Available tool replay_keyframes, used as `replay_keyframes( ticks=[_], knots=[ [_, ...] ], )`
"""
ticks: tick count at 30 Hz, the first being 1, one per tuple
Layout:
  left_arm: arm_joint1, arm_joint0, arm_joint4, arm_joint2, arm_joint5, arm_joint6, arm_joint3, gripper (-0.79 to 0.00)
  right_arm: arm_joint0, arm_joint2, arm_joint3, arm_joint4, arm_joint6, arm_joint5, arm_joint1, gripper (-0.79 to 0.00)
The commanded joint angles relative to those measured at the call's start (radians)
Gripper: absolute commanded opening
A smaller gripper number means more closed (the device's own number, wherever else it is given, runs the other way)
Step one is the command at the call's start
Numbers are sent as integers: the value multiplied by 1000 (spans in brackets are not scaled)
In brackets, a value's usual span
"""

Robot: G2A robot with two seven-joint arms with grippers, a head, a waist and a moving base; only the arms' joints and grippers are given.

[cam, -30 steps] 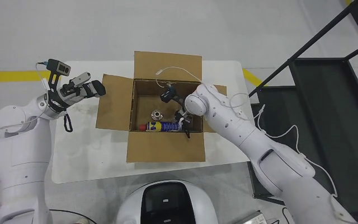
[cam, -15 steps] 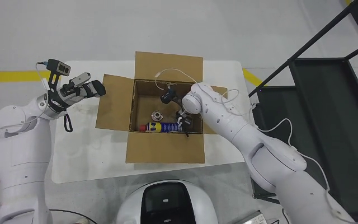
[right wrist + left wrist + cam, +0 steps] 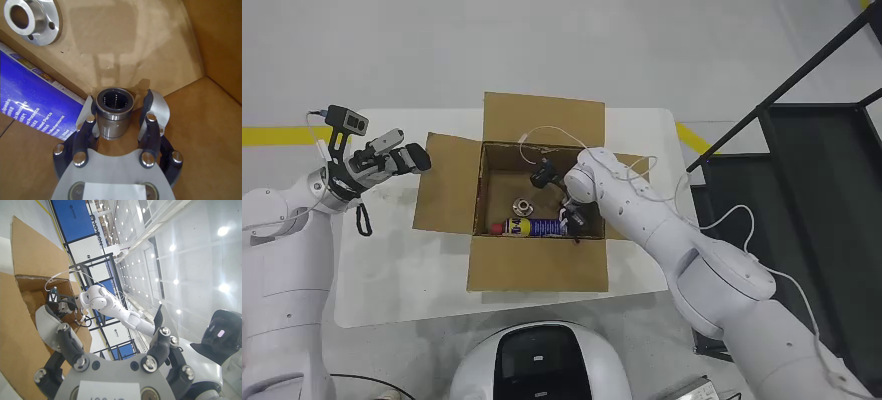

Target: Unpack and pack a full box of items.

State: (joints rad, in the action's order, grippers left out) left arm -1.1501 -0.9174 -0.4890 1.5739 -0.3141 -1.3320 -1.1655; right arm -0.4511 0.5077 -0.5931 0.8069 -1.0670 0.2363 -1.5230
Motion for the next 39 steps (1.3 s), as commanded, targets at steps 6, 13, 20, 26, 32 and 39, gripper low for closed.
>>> replay_keyframes(
  ticks=[6,13,20,26,32,39],
  knots=[
    [0,0,0,0,0,0,0,0,20,-3,66,-15,4,2,-31,-785],
    [0,0,0,0,0,0,0,0,39,13,70,-28,40,20,-43,-785],
    [0,0,0,0,0,0,0,0,27,49,19,-9,176,17,-26,-785],
    [0,0,0,0,0,0,0,0,-11,100,-57,18,256,3,11,-785],
    [0,0,0,0,0,0,0,0,-77,155,-158,57,274,-5,57,-785],
    [0,0,0,0,0,0,0,0,-168,217,-290,107,211,14,110,-351]
  ],
)
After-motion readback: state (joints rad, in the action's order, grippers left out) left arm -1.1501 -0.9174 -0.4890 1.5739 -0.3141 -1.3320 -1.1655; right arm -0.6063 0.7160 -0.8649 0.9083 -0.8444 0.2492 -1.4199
